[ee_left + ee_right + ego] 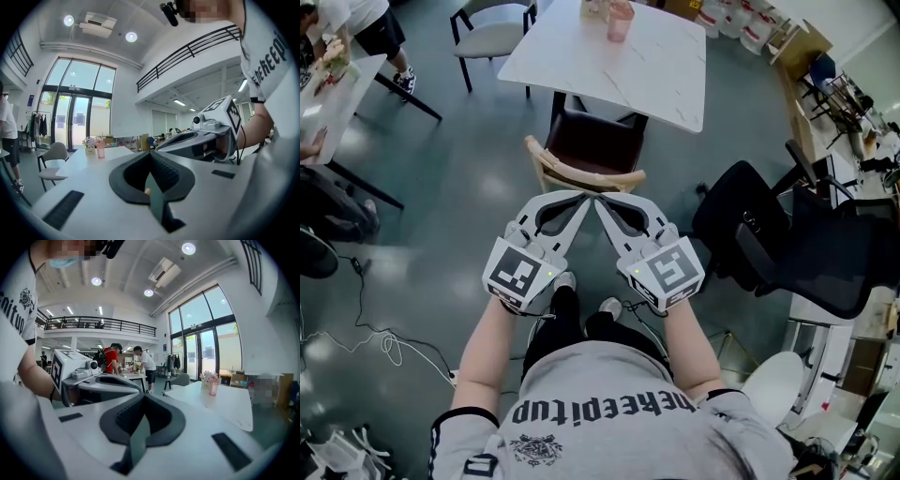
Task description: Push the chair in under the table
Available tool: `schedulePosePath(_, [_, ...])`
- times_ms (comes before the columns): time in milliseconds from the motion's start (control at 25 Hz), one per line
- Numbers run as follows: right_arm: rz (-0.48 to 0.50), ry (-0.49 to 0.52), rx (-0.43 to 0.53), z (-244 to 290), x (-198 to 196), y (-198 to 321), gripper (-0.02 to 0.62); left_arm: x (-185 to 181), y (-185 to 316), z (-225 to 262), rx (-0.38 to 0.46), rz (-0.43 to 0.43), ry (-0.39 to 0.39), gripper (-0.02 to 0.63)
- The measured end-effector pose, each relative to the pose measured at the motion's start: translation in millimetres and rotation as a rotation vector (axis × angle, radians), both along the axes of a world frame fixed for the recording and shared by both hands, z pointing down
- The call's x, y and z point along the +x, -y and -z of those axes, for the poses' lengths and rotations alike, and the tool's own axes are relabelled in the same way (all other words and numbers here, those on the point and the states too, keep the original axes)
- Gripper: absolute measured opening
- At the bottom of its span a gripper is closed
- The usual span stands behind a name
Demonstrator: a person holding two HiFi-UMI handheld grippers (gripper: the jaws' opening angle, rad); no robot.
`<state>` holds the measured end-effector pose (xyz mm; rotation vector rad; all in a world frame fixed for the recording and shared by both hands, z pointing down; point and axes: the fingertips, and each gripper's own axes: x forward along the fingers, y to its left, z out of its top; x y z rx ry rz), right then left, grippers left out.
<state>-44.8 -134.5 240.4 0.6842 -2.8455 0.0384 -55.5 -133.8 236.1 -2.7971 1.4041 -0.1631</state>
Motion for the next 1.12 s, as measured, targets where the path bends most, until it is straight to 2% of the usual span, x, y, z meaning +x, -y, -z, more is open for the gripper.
schedulePosePath(440, [0.058, 0.087, 0.041, 38.3, 12.7, -23.5, 0.009, 8.4, -25.0, 45.3, 0.080, 0.056, -0.088, 0.015])
schedulePosePath(1120, [0.094, 0.172, 0.077, 68.3, 28.4, -40.7, 0.009, 26.1, -40.3, 69.0, 0.133, 0.082, -0.106, 0.015])
